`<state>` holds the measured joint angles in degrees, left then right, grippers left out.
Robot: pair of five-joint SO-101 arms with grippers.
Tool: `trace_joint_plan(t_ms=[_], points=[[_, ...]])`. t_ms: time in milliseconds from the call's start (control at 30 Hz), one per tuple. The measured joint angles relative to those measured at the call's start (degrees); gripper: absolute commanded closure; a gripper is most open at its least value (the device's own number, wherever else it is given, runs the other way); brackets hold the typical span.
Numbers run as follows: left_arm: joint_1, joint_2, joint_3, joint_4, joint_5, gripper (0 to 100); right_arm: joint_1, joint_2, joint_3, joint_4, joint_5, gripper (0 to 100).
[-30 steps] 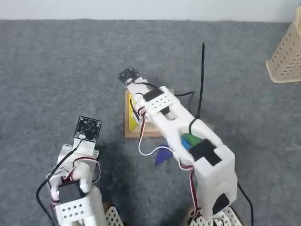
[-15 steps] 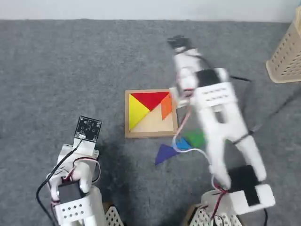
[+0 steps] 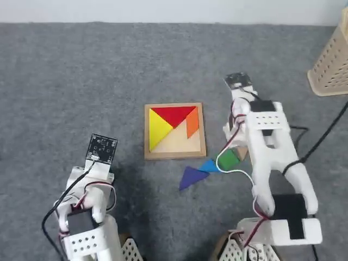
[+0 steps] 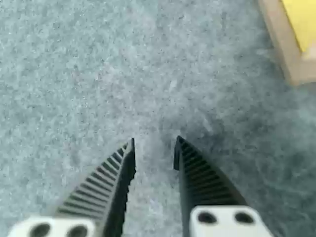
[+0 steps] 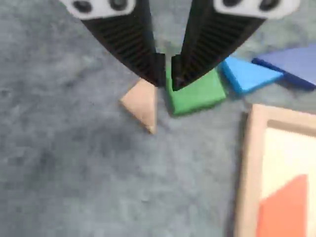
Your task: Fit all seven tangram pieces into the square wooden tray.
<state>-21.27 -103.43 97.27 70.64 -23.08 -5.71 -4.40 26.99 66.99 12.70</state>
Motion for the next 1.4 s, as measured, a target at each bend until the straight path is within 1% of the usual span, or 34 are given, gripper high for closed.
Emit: trace_joint_plan(t_ms=[33, 133, 233, 300, 467, 600, 1000, 1400], points=[[0.00, 0.00, 0.00, 0.00, 0.00, 88, 0.88, 0.00, 0.35, -0.35, 0.70, 84.6], [0.00, 0.00, 0.00, 0.00, 0.00, 88, 4.31, 0.00, 0.53, -1.05, 2.20, 85.3], [0.00, 0.00, 0.00, 0.00, 0.00, 88, 5.63, 0.00, 1.23, -2.55, 2.64, 85.3], [0.00, 0.00, 0.00, 0.00, 0.00, 88, 5.54, 0.53, 2.55, -4.22, 3.16, 85.3], [0.00, 0.00, 0.00, 0.00, 0.00, 88, 5.54, 7.12, 2.90, -7.56, 3.69, 85.0], [0.00, 0.00, 0.00, 0.00, 0.00, 88, 5.45, 10.29, 2.73, -8.70, 5.80, 85.0], [0.00, 0.00, 0.00, 0.00, 0.00, 88, 0.44, 11.08, 2.11, -8.79, 5.89, 85.0], [0.00, 0.00, 0.00, 0.00, 0.00, 88, 0.09, 11.16, 1.93, -8.70, 5.89, 85.0]])
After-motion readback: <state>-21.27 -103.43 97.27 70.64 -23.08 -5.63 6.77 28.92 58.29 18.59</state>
